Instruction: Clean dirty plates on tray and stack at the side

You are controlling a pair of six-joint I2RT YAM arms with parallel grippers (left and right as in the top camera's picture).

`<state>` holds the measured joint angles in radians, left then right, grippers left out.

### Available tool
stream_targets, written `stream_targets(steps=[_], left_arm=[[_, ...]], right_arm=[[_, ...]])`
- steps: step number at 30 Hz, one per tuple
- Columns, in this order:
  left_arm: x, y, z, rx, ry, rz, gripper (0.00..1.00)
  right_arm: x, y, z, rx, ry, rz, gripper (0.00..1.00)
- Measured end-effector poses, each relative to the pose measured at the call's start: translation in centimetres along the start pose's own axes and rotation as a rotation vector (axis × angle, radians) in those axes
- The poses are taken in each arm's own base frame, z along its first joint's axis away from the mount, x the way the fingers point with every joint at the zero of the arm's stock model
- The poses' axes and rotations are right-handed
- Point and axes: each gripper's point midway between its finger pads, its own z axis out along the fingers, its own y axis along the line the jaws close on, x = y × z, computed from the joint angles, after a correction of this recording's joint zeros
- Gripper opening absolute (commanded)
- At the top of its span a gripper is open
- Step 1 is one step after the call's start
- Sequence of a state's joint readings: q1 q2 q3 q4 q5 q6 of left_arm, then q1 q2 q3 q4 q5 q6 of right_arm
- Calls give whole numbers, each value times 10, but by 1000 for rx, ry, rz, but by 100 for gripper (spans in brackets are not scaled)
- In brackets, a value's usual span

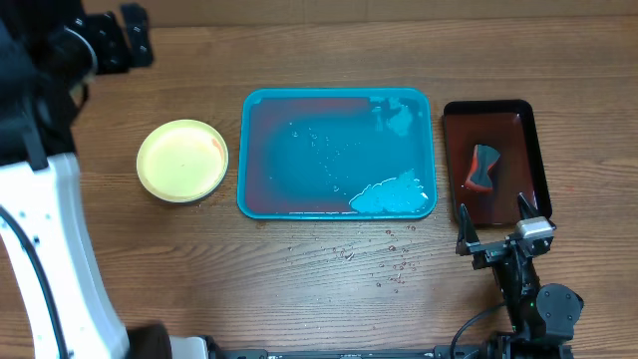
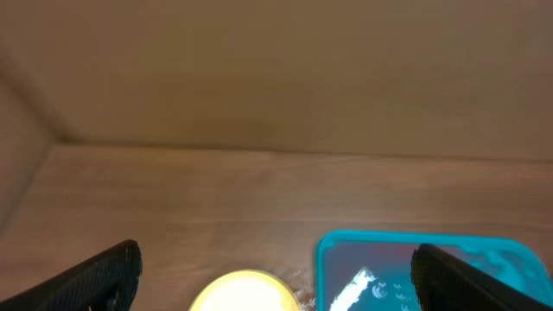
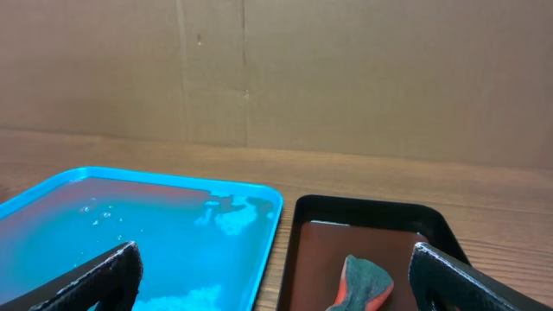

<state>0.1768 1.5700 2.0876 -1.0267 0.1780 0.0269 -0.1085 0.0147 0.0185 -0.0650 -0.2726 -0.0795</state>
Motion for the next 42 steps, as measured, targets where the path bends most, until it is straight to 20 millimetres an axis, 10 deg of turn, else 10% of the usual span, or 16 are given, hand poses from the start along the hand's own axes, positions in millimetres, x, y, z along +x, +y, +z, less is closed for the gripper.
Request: stream_targets(steps=[5,12,26,42], left_arm=[[36,-28,0,68,20,31,100],[133,-18,13,15,180,16,100],[243,-17,-6,-3,-195,82,100],[315,-18,-16,-38,-421,251,100]], right_arm=[[0,0,0,0,0,1,100],[0,0,0,0,0,0,100],[0,0,0,0,1,1,100],[0,0,0,0,1,0,100]])
